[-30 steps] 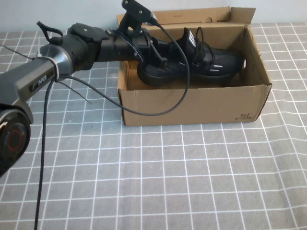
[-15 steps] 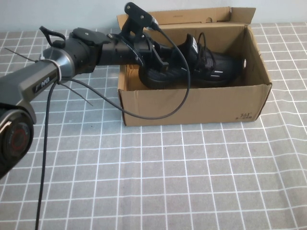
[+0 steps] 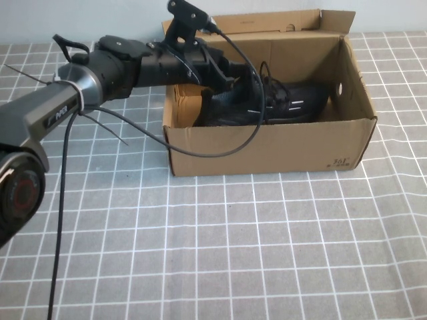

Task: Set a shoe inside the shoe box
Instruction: Place the shoe in the shoe box

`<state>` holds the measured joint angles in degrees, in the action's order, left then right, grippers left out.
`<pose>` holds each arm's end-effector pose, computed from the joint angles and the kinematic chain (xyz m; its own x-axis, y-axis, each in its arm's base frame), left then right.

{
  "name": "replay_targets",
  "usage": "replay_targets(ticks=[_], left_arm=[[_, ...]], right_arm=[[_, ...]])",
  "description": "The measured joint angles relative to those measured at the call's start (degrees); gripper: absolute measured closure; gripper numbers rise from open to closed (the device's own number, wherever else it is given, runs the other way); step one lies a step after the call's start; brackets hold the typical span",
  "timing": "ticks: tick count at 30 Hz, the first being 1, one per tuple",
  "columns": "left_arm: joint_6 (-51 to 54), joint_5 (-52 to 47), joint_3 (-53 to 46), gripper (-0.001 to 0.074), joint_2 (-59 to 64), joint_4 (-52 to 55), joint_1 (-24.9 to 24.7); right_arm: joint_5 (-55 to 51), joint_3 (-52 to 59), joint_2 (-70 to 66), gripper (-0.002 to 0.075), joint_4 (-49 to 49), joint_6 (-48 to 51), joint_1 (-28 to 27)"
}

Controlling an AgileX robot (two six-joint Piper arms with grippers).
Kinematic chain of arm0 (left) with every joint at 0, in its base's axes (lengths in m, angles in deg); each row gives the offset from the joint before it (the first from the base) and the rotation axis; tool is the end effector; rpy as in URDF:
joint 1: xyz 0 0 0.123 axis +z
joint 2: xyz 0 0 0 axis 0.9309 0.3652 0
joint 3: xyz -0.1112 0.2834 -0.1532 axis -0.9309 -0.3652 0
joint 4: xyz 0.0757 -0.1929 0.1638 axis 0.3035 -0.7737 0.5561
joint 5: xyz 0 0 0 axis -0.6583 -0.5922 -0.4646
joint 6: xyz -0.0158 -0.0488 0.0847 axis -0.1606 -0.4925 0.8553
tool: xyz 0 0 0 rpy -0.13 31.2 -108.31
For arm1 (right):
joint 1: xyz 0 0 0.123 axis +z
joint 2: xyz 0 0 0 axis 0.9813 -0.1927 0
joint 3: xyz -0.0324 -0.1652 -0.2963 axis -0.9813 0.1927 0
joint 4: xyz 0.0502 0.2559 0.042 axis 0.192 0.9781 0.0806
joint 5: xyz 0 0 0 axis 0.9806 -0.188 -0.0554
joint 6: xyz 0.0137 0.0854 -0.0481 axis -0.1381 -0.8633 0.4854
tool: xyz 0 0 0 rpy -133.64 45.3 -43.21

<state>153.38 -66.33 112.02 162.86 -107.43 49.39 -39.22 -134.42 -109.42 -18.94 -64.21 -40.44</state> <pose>0.5332 -0.2362 0.2631 -0.1799 0.3554 -0.9172 0.7932 0.6039 0.0784 0.0672 0.0205 0.4637 -0.6542 -0.0930 -0.7506 -0.2397 0.9667 0.0892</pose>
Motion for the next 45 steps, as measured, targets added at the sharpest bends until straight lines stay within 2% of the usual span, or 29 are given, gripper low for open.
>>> replay_targets(ticks=[5,9,12,16,19,28,32,40,45], left_arm=[[-6.86,-1.36,0.00,0.0307,-3.06,5.85,0.00],[-18.97,-3.67,0.00,0.0354,-8.55,14.85,0.00],[-25.39,-5.92,0.00,0.0445,-13.36,21.89,0.00],[-33.23,-10.11,0.00,0.0636,-18.99,29.75,0.00],[-35.91,-14.90,0.00,0.0707,-22.72,34.03,0.00],[-47.30,-23.76,0.00,0.0734,-35.10,49.18,0.49],[-50.53,-23.26,-2.96,0.0734,-42.56,52.66,0.49],[-55.77,-18.97,-19.50,0.0734,-55.54,52.48,0.49],[-55.77,-5.23,-35.51,0.0734,-62.11,52.48,0.49]], right_arm=[[0.00,0.00,0.00,0.0742,0.00,0.10,0.00],[0.00,0.00,0.00,0.0742,-0.12,0.95,0.00],[0.00,0.00,0.00,0.0742,-0.21,1.04,0.00],[0.00,0.00,0.00,0.0742,-0.21,1.19,0.00],[0.00,0.00,0.00,0.0742,-0.21,1.22,0.00],[0.00,0.00,5.15,0.0742,2.58,3.46,0.00],[0.00,0.00,9.92,0.0742,4.51,4.23,0.00],[-0.37,0.00,15.45,0.0742,6.90,5.98,0.00],[-0.37,3.13,16.11,0.0742,7.67,7.06,0.00]])
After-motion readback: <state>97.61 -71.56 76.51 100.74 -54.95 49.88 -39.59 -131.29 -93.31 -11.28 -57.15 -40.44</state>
